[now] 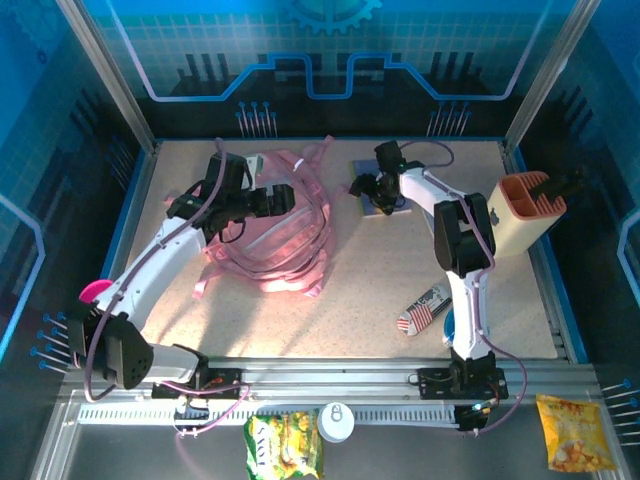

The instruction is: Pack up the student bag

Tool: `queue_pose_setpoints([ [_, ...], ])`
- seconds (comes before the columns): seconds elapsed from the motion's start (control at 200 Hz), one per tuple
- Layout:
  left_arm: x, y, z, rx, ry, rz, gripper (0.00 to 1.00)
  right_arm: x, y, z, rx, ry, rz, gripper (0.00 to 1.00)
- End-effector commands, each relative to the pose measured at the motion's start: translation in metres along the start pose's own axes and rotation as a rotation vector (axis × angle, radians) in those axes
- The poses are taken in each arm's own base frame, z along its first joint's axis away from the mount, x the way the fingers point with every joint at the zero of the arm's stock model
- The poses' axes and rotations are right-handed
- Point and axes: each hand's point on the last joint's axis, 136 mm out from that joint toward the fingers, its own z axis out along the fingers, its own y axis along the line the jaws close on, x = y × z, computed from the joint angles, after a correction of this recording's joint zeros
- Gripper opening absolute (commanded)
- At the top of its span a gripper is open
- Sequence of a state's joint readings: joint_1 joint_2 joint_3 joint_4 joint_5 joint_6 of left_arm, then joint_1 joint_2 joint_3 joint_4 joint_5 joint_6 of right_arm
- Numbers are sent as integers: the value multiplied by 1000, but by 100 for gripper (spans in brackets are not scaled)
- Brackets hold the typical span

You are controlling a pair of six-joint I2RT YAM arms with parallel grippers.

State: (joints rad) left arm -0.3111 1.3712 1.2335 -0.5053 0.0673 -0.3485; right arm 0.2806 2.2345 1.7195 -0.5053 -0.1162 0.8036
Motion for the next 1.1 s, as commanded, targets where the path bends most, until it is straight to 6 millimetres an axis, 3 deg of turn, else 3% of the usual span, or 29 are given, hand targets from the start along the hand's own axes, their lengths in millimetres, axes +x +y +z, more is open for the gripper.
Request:
queue_pose_setpoints([
  [0.0,-14,-17,0,75,-17,-30,99,61,-25,0,56,134,72,81],
  [0.165,-10,-24,11,110,12,-54,99,118,-19,-12,6,195,112,80],
  [0.265,-7,-29,18,126,29,-59,99,134,-8,-23,-30,176,98,79],
  [0.35,-4,-36,23,130,52,-56,99,124,2,-41,-49,133,52,79],
  [0.46,3,-49,28,145,82,-48,99,89,16,-69,-78,39,-58,79],
  [0.525,8,-61,32,170,100,-46,99,71,15,-76,-58,15,-102,79],
  [0.665,26,-86,50,197,170,-68,97,50,14,-63,-43,51,-163,78],
  [0.87,69,-124,85,235,309,-94,91,29,4,-37,1,85,-172,74],
  [1.096,114,-145,117,246,433,-110,86,28,-12,-20,34,128,-162,73],
])
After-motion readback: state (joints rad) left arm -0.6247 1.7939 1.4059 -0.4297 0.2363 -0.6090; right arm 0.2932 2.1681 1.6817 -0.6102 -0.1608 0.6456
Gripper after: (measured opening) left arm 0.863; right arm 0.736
